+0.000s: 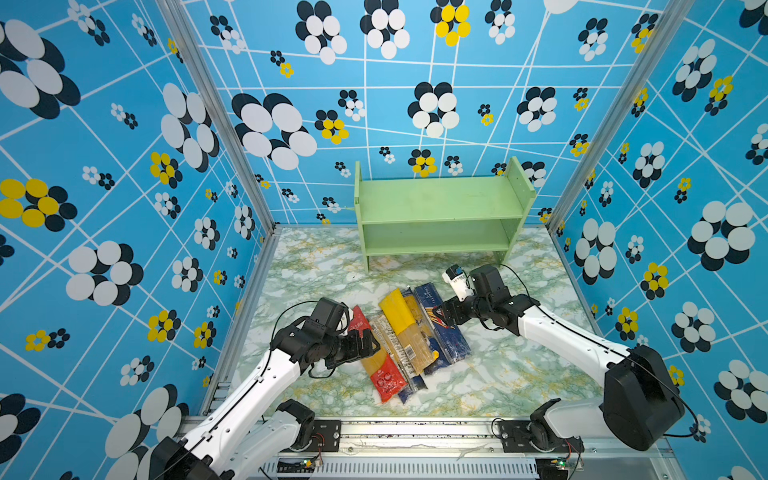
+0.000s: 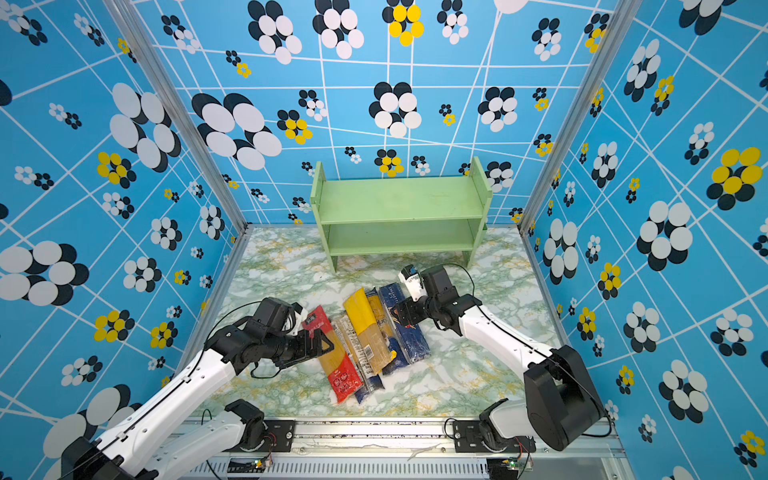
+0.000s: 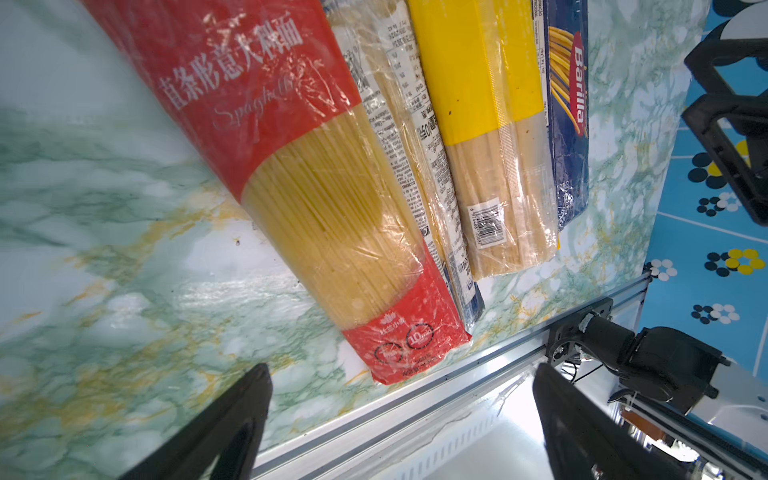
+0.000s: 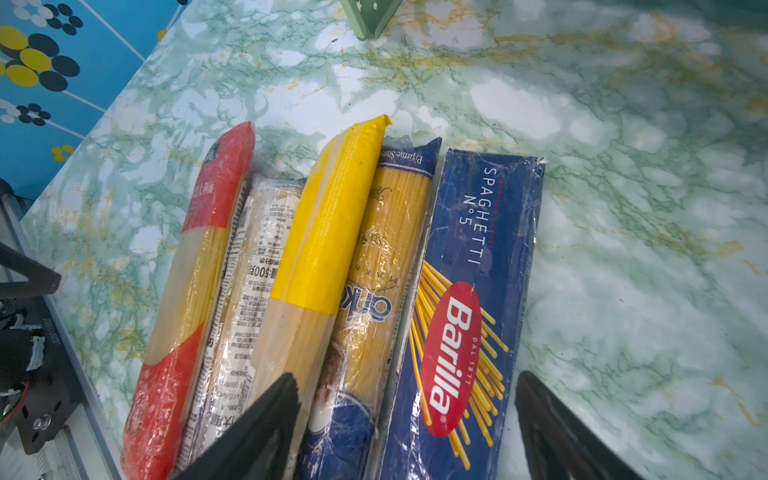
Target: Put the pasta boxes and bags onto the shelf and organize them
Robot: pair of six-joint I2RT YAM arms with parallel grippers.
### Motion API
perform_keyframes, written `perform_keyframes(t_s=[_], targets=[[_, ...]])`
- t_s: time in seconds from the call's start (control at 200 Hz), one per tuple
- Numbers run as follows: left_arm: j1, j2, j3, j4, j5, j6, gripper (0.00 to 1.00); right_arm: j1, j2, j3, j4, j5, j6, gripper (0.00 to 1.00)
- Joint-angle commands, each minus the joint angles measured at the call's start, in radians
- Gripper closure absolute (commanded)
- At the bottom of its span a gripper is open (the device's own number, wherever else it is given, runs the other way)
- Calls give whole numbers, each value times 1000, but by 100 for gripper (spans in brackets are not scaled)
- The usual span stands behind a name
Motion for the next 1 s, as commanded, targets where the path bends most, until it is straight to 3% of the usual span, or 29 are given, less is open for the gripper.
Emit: perform_keyframes(t_s=[0.0,0.185,0.435,0.635,1.0], targets=[[-18,-17,-53,-7,-14,-119,1,6,23,3,27,14,-6,16],[-73,64,-64,12,-67,-191,1,6,28,-2,32,19,-6,16],[-114,116,-127,177,-43,-297,1,6,23,-10,26,29,-13,16],[-122,190,-140,266,-55,-304,1,6,15,-23,31,33,-15,16],[-162,398,-21,368,-8,-234,1,6,-25,-52,37,45,-18,16]])
